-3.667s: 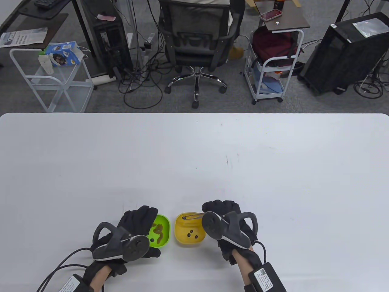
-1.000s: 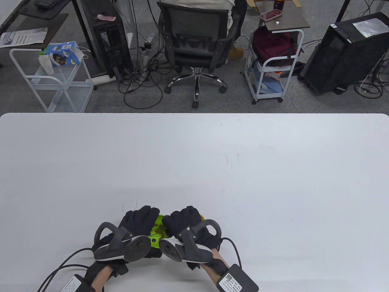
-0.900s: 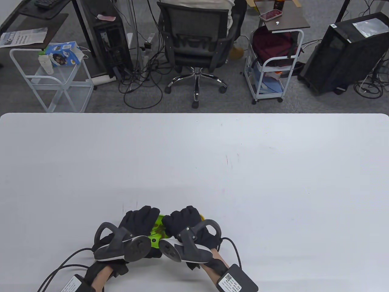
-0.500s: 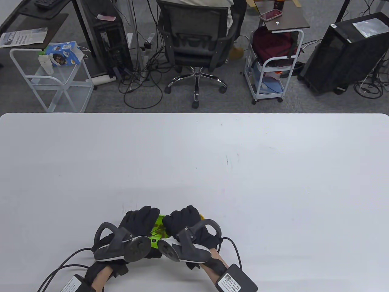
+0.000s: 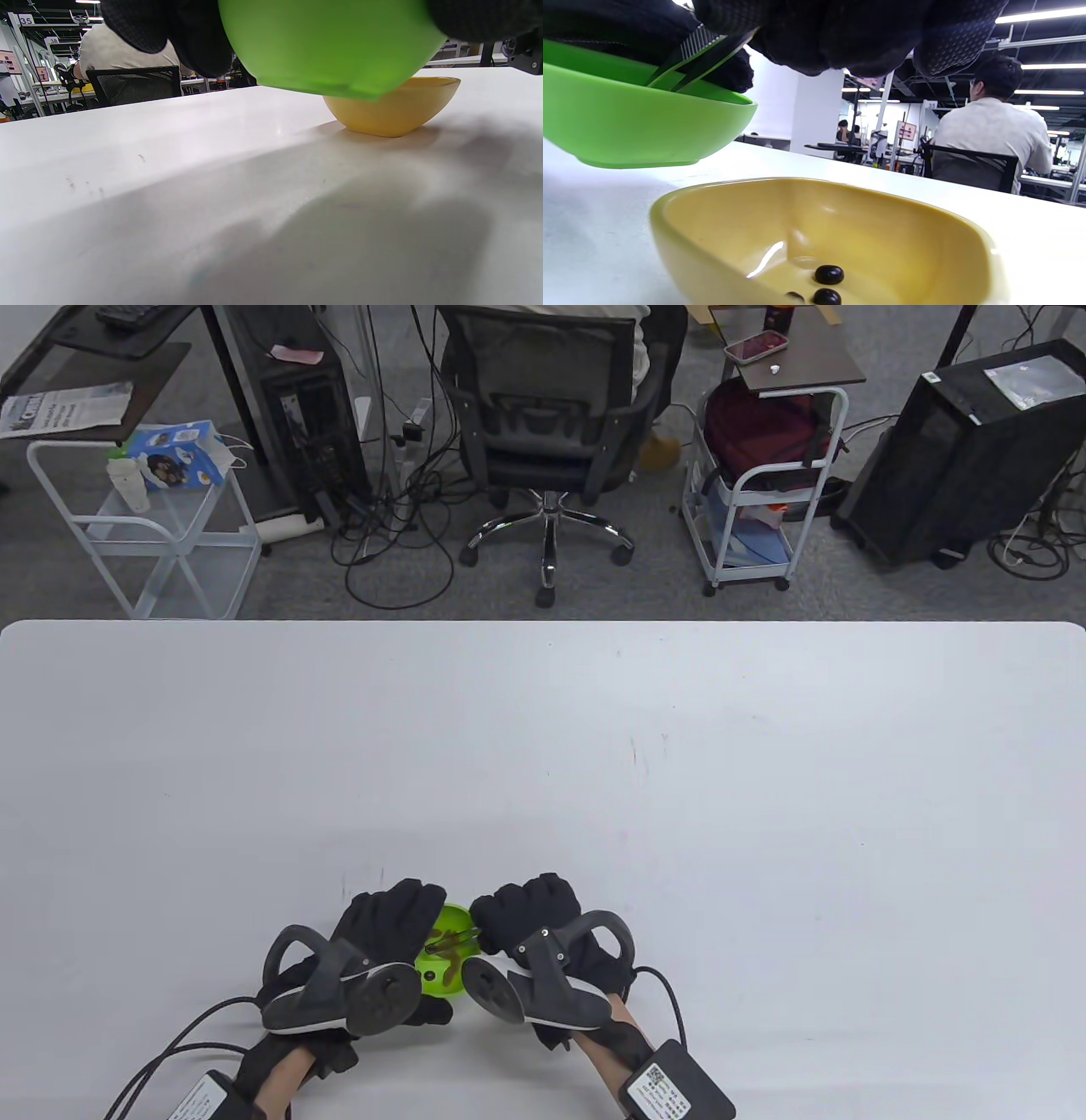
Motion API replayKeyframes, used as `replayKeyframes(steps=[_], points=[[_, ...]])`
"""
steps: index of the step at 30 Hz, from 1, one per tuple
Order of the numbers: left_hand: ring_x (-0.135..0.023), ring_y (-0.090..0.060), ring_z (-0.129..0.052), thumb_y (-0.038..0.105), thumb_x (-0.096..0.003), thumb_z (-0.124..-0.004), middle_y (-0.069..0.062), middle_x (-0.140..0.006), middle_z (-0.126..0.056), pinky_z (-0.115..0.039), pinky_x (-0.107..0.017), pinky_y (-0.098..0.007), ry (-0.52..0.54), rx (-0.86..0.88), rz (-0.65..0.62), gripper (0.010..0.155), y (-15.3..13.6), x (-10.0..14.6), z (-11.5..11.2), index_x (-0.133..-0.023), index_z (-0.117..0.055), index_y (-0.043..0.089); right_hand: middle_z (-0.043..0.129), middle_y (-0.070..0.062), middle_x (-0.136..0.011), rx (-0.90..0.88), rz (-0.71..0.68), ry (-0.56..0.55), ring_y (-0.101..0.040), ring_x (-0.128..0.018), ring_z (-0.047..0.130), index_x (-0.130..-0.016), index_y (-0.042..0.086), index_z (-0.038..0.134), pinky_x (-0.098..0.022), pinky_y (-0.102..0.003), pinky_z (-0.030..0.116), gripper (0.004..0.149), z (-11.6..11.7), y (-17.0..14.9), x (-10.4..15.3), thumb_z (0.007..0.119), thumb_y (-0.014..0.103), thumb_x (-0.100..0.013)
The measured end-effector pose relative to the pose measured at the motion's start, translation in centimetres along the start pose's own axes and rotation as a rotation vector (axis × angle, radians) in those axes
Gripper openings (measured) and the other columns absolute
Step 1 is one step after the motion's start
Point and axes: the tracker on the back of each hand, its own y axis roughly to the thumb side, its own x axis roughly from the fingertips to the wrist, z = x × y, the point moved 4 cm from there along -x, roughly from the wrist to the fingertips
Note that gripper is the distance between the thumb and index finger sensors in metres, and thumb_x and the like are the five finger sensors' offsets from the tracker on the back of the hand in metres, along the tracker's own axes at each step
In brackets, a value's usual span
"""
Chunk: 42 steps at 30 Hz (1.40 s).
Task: Pick coffee beans with tweezers into small dish
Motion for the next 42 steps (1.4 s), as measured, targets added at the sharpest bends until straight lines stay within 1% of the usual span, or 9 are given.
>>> replayKeyframes(steps=[18, 27, 31, 39, 41, 42], points=[[-0.100, -0.049, -0.082, 0.072, -0.0351, -0.068, -0.034, -0.119, -0.060, -0.068, -0.074, -0.067, 0.000, 0.007, 0.005, 0.115, -0.2, 0.1, 0.0, -0.119, -0.045, -0.003, 0.084, 0.004, -0.067, -0.095, 0.139, -0.017, -0.020, -0.051, 0.090, -0.085, 0.026, 0.067, -0.071, -0.057, 0.070, 0.042, -1.2, -5.4, 1.9, 0.062, 0.035, -0.044], [-0.100, -0.049, -0.082, 0.073, -0.0351, -0.068, -0.034, -0.119, -0.060, -0.068, -0.074, -0.067, 0.000, 0.008, 0.003, 0.115, -0.3, 0.1, 0.0, -0.119, -0.045, -0.003, 0.084, 0.003, -0.068, -0.120, 0.229, 0.008, -0.020, -0.052, 0.090, -0.085, 0.026, 0.067, -0.071, -0.057, 0.070, 0.042, -0.8, -8.3, 2.5, 0.062, 0.035, -0.044], [-0.100, -0.049, -0.082, 0.073, -0.0351, -0.068, -0.034, -0.119, -0.060, -0.068, -0.074, -0.067, 0.001, 0.008, 0.004, 0.115, -0.3, 0.1, 0.0, -0.118, -0.045, -0.003, 0.084, 0.003, -0.068, -0.120, 0.248, 0.034, -0.020, -0.052, 0.090, -0.085, 0.026, 0.067, -0.071, -0.057, 0.069, 0.042, -0.4, -8.8, 2.5, 0.062, 0.035, -0.044], [-0.100, -0.048, -0.082, 0.073, -0.0351, -0.068, -0.034, -0.119, -0.060, -0.068, -0.074, -0.067, 0.000, 0.007, 0.002, 0.115, -0.3, 0.1, 0.0, -0.119, -0.045, -0.003, 0.084, 0.003, -0.069, -0.127, 0.262, 0.051, -0.020, -0.053, 0.090, -0.085, 0.026, 0.067, -0.071, -0.058, 0.070, 0.042, -0.2, -9.1, 2.6, 0.062, 0.035, -0.044], [-0.100, -0.049, -0.082, 0.072, -0.0352, -0.068, -0.034, -0.119, -0.060, -0.068, -0.074, -0.067, 0.001, 0.007, 0.002, 0.115, -0.3, 0.1, 0.0, -0.119, -0.045, -0.003, 0.084, 0.003, -0.069, -0.154, 0.271, 0.023, -0.020, -0.053, 0.090, -0.086, 0.025, 0.066, -0.071, -0.058, 0.069, 0.043, -0.3, -9.3, 2.6, 0.063, 0.036, -0.045], [-0.100, -0.049, -0.082, 0.072, -0.0351, -0.068, -0.034, -0.119, -0.060, -0.068, -0.074, -0.067, 0.001, 0.007, 0.002, 0.115, -0.3, 0.1, 0.0, -0.119, -0.045, -0.003, 0.084, 0.003, -0.069, -0.159, 0.270, 0.033, -0.020, -0.053, 0.090, -0.087, 0.025, 0.066, -0.071, -0.058, 0.069, 0.044, -0.3, -9.3, 2.6, 0.062, 0.036, -0.045]])
